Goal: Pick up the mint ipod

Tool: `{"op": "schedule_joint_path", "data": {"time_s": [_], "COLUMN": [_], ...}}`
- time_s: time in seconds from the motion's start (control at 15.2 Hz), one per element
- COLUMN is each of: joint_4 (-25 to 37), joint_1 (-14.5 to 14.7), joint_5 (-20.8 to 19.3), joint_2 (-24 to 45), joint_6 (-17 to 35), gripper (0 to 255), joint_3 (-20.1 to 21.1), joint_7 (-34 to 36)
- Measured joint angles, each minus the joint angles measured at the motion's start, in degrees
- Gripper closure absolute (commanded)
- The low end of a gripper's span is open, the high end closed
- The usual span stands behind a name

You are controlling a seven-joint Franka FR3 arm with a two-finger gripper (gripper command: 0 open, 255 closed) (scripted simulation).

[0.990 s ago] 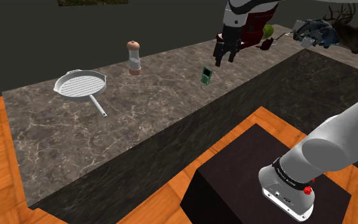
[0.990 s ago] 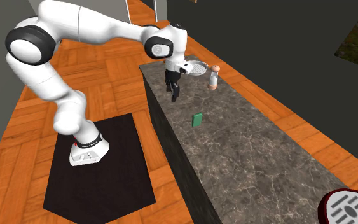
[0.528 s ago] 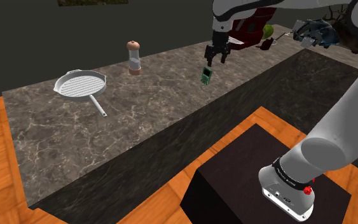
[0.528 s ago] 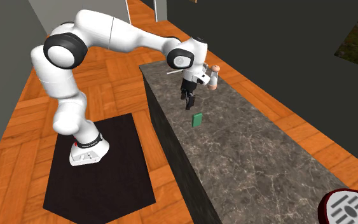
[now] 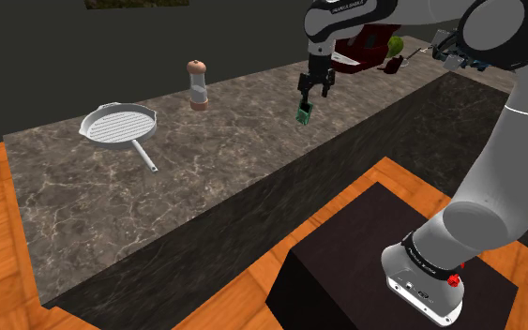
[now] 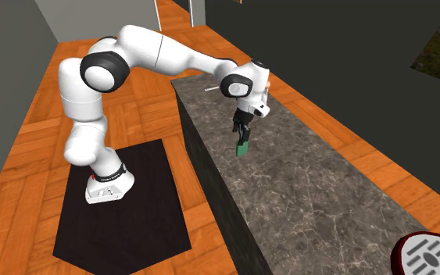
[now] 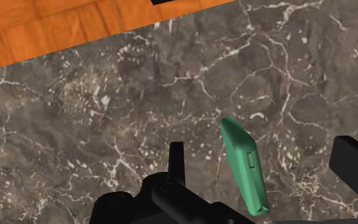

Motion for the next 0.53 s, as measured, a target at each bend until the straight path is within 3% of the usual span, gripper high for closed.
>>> {"op": "schedule_joint_path", "data": {"time_s": [0.26,0.33,0.53], "joint_4": [-1.3,-1.6,-1.8], "joint_1": [0.0,0.0,-0.1], "joint_5": [0.0,0.0,0.0], "joint_2": [1.3,1.3,1.3], "joint_6": [2.6,2.9,3.1], "gripper": [0,255,255], "joint_3": [0.0,0.0,0.0], "joint_7": [0.1,0.1,0.1]}}
